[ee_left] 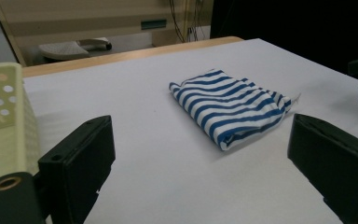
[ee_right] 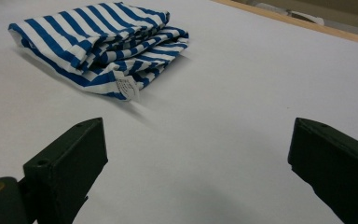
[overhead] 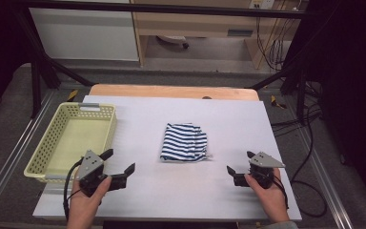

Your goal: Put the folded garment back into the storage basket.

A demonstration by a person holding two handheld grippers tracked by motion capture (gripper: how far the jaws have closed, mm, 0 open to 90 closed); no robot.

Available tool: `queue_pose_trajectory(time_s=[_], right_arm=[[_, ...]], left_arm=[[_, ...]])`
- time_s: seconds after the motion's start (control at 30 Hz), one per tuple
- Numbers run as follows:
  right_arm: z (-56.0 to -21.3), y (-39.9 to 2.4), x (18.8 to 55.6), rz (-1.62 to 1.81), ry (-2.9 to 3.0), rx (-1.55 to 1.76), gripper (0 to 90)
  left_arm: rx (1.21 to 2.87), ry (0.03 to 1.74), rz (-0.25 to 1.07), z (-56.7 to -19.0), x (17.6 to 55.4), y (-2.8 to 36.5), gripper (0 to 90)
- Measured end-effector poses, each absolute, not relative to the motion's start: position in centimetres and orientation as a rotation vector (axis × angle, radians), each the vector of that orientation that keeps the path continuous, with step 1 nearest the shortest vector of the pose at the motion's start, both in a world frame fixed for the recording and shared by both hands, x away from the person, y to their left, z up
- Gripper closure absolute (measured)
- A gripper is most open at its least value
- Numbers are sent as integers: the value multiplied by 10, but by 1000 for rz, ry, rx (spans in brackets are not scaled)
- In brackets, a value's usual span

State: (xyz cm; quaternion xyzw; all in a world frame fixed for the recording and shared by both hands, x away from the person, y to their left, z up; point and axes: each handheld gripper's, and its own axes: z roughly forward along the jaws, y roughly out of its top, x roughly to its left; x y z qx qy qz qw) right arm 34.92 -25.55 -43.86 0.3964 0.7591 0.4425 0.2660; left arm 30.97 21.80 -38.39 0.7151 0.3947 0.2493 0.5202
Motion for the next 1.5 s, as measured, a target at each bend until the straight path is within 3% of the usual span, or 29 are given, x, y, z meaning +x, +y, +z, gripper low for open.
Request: queue_pose_trajectory(time_s=[0.33,0.47,0.73,0.77,0.93,1.17,1.37,1.5], right_arm=[[-440,-252,349,1190,2082,1068,47],[-439,-253,349,1207,2082,1072,45],[-440,-251,350,1206,2091,1074,43],[-441,-250,349,1202,2095,1075,43],[-440,-250,349,1199,2094,1072,43],[-440,-247,349,1198,2111,1058,43],[-438,-244,347,1203,2115,1040,43],[-437,-242,347,1205,2116,1032,43]], left_arm=[[1895,939,551,-407,331,172,90],[1989,958,541,-420,344,156,139],[2132,934,526,-443,364,124,338],[2139,941,537,-445,367,121,399],[2151,957,597,-452,376,111,503],[2131,993,566,-455,388,102,584],[2161,950,579,-455,393,95,812],[2225,905,586,-452,393,95,851]])
